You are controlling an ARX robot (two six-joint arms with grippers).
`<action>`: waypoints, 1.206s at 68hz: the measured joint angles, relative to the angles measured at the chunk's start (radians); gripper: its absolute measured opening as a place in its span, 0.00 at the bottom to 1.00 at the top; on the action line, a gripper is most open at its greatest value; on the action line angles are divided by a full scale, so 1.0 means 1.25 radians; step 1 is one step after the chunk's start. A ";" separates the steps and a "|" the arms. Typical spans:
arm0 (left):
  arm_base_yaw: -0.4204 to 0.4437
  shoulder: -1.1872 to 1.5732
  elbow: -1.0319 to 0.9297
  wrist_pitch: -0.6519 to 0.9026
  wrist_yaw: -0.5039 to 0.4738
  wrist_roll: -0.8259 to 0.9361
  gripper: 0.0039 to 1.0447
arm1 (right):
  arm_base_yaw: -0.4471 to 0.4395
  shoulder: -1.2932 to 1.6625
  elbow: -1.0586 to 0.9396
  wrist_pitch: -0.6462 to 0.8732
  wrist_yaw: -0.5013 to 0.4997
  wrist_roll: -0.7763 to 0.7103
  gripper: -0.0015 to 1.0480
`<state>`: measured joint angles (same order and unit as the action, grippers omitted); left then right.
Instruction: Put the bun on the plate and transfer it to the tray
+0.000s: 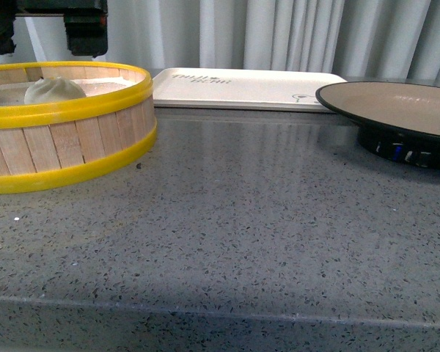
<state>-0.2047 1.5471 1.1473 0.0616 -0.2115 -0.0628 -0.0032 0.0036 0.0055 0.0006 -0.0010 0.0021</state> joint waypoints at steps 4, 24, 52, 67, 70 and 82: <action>0.005 -0.005 0.000 -0.045 0.023 0.005 0.94 | 0.000 0.000 0.000 0.000 0.000 0.000 0.92; 0.000 -0.008 0.007 -0.094 0.035 0.023 0.94 | 0.000 0.000 0.000 0.000 0.000 0.000 0.92; -0.005 0.014 0.017 -0.107 0.009 0.039 0.79 | 0.000 0.000 0.000 0.000 0.000 0.000 0.92; -0.007 0.015 0.021 -0.107 0.004 0.048 0.45 | 0.000 0.000 0.000 0.000 0.000 0.000 0.92; -0.008 0.015 0.023 -0.107 0.003 0.049 0.38 | 0.000 0.000 0.000 0.000 0.000 0.000 0.92; -0.014 0.014 0.030 -0.107 0.004 0.050 0.08 | 0.000 0.000 0.000 0.000 0.000 0.000 0.92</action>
<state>-0.2226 1.5646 1.1847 -0.0727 -0.2070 -0.0006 -0.0032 0.0036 0.0055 0.0006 -0.0010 0.0021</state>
